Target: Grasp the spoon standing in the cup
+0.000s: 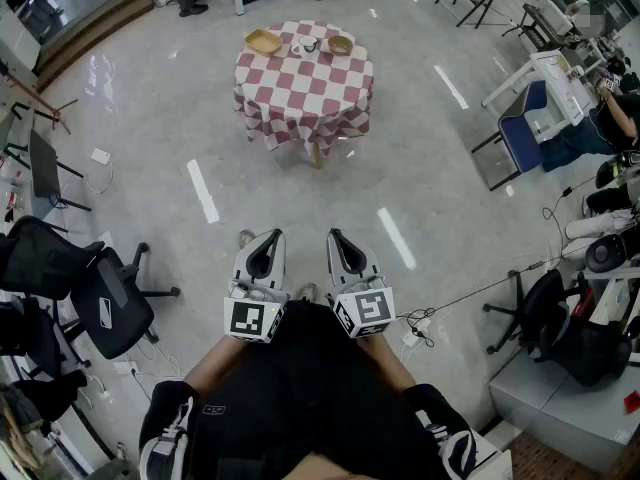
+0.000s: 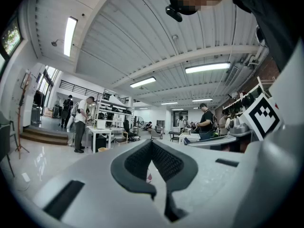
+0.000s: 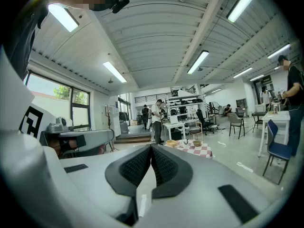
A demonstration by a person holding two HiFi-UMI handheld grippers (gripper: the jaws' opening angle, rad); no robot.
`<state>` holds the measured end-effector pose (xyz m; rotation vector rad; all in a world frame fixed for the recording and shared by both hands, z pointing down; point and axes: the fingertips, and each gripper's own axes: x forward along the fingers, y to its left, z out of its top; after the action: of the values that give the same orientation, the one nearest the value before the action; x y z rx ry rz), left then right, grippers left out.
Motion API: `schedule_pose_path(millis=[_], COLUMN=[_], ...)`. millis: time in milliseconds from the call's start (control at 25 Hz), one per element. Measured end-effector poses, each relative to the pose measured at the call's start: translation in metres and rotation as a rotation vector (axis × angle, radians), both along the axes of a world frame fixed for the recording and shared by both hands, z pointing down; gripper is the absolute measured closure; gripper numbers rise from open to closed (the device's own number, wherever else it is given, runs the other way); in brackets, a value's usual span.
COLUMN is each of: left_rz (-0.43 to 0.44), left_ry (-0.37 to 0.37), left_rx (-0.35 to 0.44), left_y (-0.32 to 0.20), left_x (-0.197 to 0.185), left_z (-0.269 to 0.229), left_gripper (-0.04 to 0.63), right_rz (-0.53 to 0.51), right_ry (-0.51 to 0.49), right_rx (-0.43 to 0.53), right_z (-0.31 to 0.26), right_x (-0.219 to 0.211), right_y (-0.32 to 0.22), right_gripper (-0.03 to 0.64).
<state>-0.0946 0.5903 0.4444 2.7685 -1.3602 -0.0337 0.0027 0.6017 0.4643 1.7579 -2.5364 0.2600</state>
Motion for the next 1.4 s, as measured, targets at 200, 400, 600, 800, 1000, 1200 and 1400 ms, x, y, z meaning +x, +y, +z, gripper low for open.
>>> schedule_pose_path(millis=[200,400,600,800,1000,1200,1400], left_rz=[-0.012,-0.016,-0.017,-0.022,-0.026,-0.025,-0.023], left_ry=[-0.015,-0.012,-0.008,-0.010,-0.026,-0.040,-0.026], left_rx=[-0.014,-0.014,-0.019,-0.025,-0.035,-0.036,-0.043], left_y=[-0.001,-0.001,0.000,-0.002,-0.005,-0.026,-0.065], left_x=[0.000,0.002,0.007,0.014,0.019,0.017,0.008], left_z=[0.000,-0.003,0.000,-0.002,-0.004,-0.008,-0.007], left_gripper=[0.588,0.588,0.588,0.588,0.588,0.587,0.588], right_rz=[-0.006,-0.011,-0.018,-0.008,-0.020,-0.016,0.014], right_ry=[0.000,-0.001,-0.001,-0.029,-0.040,-0.049,-0.041], right_rx=[0.002,0.000,-0.006,0.022,0.007,-0.011,-0.005], right_z=[-0.002,-0.004,0.001,-0.006,-0.006,-0.004,-0.006], right_x=[0.000,0.002,0.006,0.016,0.022,0.022,0.021], right_y=[-0.002,-0.002,0.000,-0.002,-0.007,-0.027,-0.068], right_gripper=[0.591,0.591,0.591,0.591,0.591,0.591,0.591])
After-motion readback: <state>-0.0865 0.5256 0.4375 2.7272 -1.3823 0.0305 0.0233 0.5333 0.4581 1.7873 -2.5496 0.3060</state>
